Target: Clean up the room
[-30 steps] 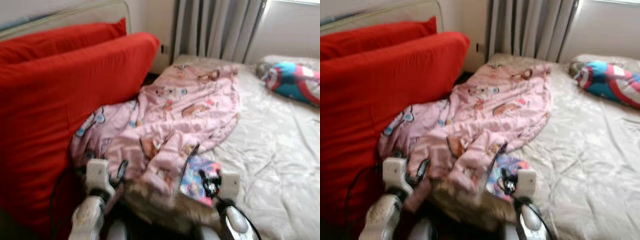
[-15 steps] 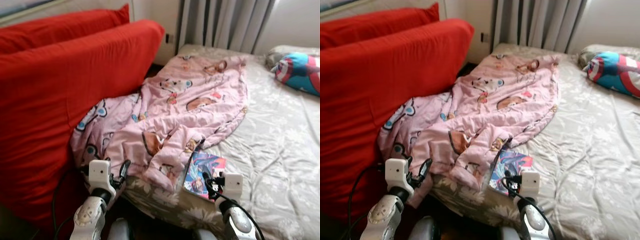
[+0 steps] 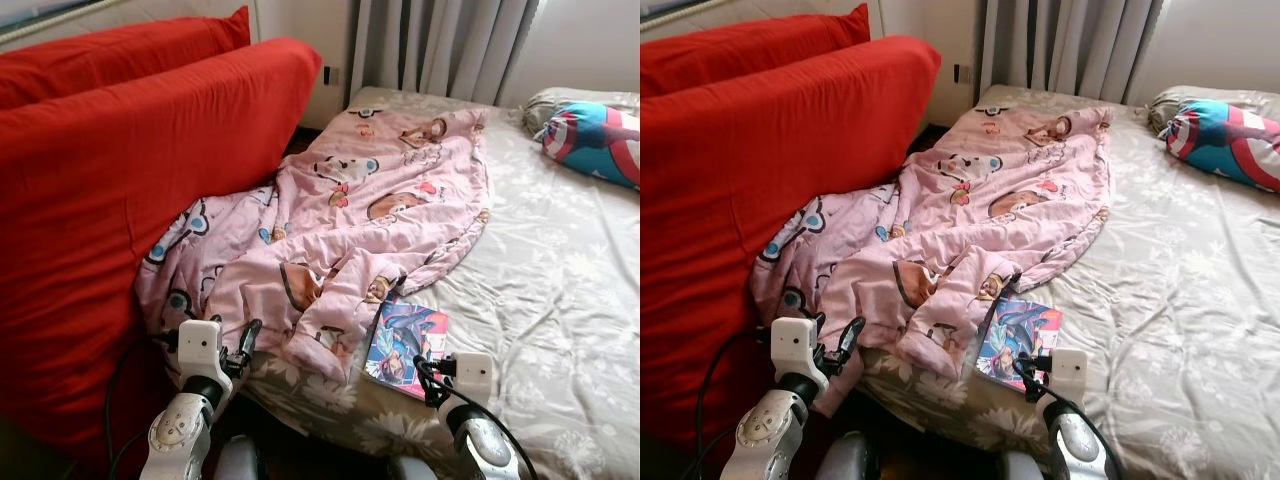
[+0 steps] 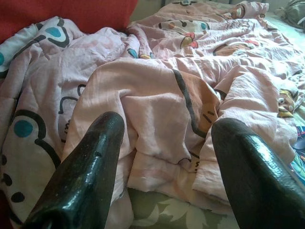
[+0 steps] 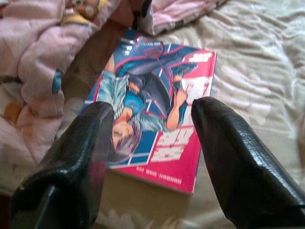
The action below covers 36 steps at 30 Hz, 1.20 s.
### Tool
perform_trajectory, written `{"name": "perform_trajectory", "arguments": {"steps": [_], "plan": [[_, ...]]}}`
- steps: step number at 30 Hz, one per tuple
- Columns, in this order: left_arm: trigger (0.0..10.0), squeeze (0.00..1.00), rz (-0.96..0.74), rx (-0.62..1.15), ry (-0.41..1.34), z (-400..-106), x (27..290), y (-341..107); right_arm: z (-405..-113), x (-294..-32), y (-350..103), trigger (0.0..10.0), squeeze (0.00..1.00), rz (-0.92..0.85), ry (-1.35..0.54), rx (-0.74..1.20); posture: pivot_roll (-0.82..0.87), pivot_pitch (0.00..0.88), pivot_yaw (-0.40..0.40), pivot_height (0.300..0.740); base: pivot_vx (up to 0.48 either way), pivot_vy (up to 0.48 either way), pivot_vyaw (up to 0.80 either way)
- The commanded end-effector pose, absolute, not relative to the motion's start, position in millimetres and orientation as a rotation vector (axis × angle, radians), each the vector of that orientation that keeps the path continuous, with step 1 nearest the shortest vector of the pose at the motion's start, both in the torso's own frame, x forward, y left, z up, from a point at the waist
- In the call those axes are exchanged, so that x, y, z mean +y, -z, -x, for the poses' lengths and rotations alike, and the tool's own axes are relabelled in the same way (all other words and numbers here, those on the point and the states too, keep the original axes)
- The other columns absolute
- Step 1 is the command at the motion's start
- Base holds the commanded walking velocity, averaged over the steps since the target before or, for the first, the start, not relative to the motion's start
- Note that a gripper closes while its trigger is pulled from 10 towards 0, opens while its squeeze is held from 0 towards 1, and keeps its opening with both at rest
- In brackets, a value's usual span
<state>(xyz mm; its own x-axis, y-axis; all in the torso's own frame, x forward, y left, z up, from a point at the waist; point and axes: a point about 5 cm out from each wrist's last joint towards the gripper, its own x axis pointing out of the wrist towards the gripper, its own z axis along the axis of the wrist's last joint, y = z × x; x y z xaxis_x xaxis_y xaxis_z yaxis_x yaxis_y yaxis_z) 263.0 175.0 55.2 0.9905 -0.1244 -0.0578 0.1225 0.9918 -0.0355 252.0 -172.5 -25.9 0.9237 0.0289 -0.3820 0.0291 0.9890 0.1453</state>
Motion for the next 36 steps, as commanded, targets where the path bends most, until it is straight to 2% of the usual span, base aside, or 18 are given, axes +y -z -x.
{"name": "perform_trajectory", "arguments": {"steps": [1,9,14,24,36], "plan": [[10.0,0.00,0.034,0.070,0.125,-263.3,175.0,-54.6,-250.4,-174.9,27.2,10.0,0.00,-0.151,0.008,0.398,-0.04,0.055,-0.031,0.610,0.000,0.000,0.00],[10.0,0.00,0.034,0.077,0.135,-262.9,173.5,-53.6,-251.5,-173.9,28.2,10.0,0.00,-0.155,0.011,0.411,-0.03,0.054,-0.031,0.610,0.000,0.000,0.00],[10.0,0.00,0.032,0.081,0.142,-262.8,172.8,-53.2,-262.8,-167.9,23.9,10.0,0.00,-0.159,0.008,0.435,-0.03,0.054,-0.030,0.610,0.000,0.000,0.00],[10.0,0.00,0.031,0.081,0.144,-262.8,172.2,-53.6,-253.9,-173.5,27.8,10.0,0.00,-0.183,0.015,0.418,-0.03,0.054,-0.029,0.601,0.000,0.000,0.00],[10.0,0.00,0.035,0.084,0.139,-263.0,172.1,-53.8,-261.1,-168.2,22.8,10.0,0.00,-0.186,0.001,0.400,-0.03,0.055,-0.029,0.601,0.000,0.000,0.00]]}}
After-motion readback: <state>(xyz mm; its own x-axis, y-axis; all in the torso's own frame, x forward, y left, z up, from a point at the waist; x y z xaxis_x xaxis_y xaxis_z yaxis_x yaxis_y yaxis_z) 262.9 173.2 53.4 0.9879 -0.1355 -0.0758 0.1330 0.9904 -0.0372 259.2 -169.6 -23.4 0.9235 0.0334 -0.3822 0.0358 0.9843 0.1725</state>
